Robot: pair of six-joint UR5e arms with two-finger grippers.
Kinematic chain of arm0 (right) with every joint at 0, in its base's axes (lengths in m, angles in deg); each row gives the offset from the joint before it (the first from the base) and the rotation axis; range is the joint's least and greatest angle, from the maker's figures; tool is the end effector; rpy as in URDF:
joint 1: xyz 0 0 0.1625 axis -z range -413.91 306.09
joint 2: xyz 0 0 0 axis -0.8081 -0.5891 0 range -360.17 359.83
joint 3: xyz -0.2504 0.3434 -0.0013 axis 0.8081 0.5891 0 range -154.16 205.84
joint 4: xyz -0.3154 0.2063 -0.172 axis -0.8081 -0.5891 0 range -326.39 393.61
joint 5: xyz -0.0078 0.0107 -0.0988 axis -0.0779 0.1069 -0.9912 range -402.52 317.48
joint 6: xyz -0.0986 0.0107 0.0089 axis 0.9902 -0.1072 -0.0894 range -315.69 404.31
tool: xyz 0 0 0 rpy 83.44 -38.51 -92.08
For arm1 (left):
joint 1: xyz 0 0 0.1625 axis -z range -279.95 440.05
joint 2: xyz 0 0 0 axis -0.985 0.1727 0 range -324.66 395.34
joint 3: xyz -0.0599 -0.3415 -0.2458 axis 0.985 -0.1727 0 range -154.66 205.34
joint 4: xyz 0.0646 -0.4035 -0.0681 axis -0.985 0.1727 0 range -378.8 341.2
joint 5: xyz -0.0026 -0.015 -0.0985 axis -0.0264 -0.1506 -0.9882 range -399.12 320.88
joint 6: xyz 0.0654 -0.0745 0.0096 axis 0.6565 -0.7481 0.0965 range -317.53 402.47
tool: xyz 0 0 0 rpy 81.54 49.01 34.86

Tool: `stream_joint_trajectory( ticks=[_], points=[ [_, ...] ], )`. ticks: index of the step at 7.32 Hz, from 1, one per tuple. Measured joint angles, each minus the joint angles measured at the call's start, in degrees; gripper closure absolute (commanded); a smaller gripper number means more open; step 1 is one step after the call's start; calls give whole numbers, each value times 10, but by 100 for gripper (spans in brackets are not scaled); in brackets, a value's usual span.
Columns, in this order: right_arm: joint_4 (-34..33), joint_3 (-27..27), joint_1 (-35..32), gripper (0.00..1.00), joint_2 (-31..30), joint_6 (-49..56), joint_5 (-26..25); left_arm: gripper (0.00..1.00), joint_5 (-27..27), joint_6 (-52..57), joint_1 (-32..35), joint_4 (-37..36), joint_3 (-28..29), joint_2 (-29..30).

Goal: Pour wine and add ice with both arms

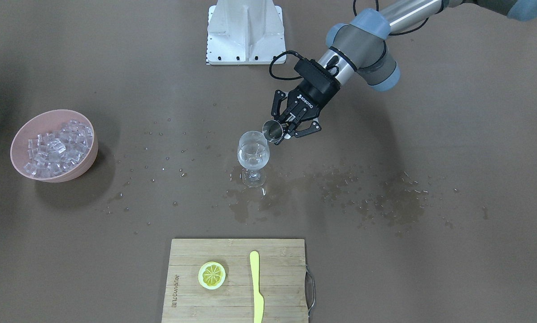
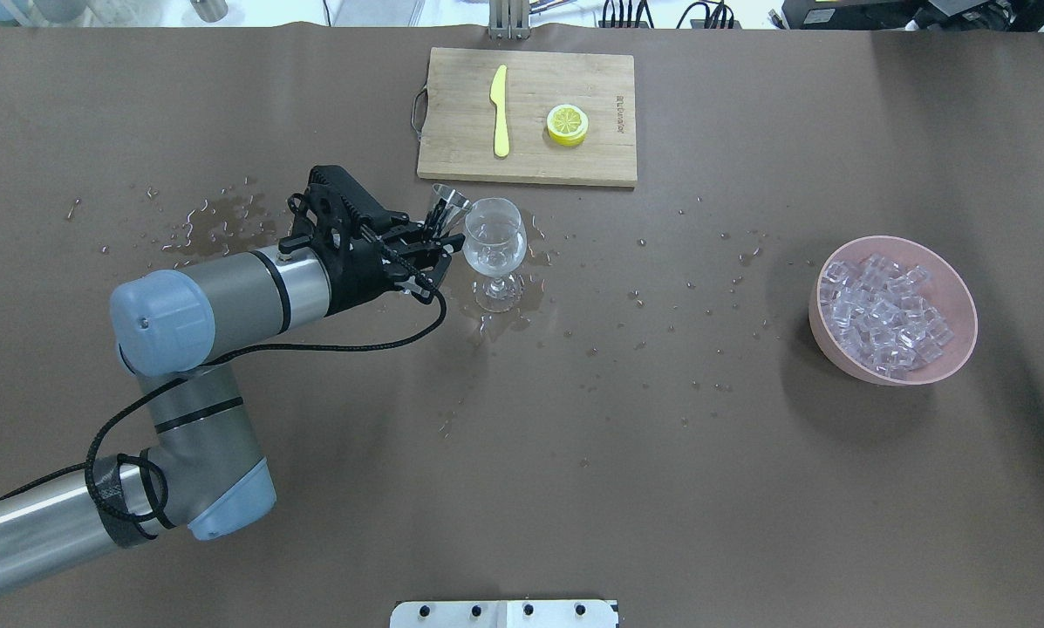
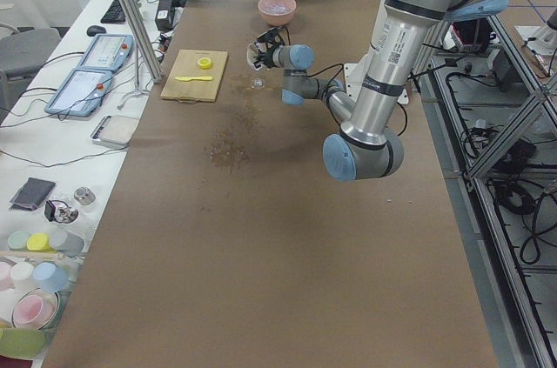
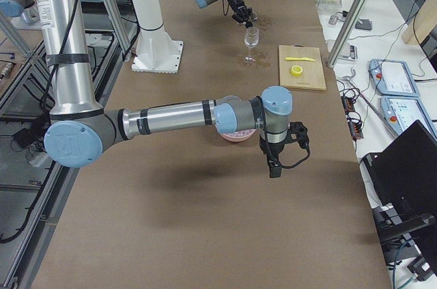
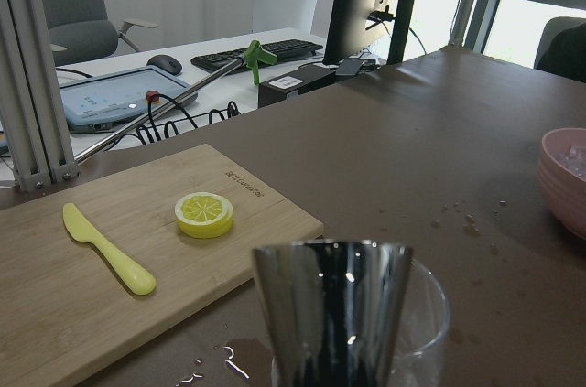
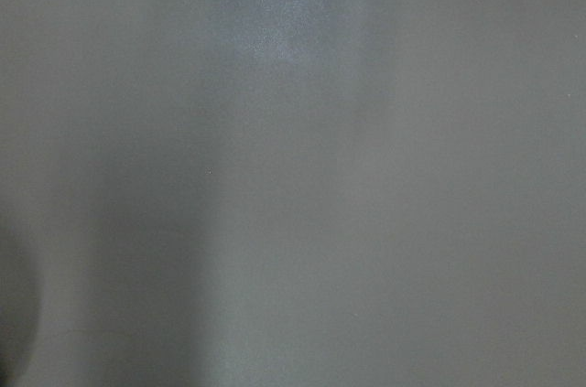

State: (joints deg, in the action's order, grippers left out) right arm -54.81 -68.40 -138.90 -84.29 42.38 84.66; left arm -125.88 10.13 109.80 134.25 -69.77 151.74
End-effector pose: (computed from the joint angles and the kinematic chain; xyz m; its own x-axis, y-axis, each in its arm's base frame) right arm 0.0255 -0.5477 0.5739 0.7854 -0.1586 0.5983 0.0591 0.9814 0.1827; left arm 0.4647 -0.4256 0.2309 0.4229 0.7298 -0.5371 0.3494 0.4155 0.8398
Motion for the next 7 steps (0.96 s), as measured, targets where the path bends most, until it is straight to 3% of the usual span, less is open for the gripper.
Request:
stream_joint_trajectory(
  ticks=[2,7],
  points=[
    [0,0,0,0,0,0,0,100,-19,-1,2,-70,-42,-1],
    [0,1,0,0,-3,0,3,100,-29,-1,-1,-154,-51,20]
  ],
)
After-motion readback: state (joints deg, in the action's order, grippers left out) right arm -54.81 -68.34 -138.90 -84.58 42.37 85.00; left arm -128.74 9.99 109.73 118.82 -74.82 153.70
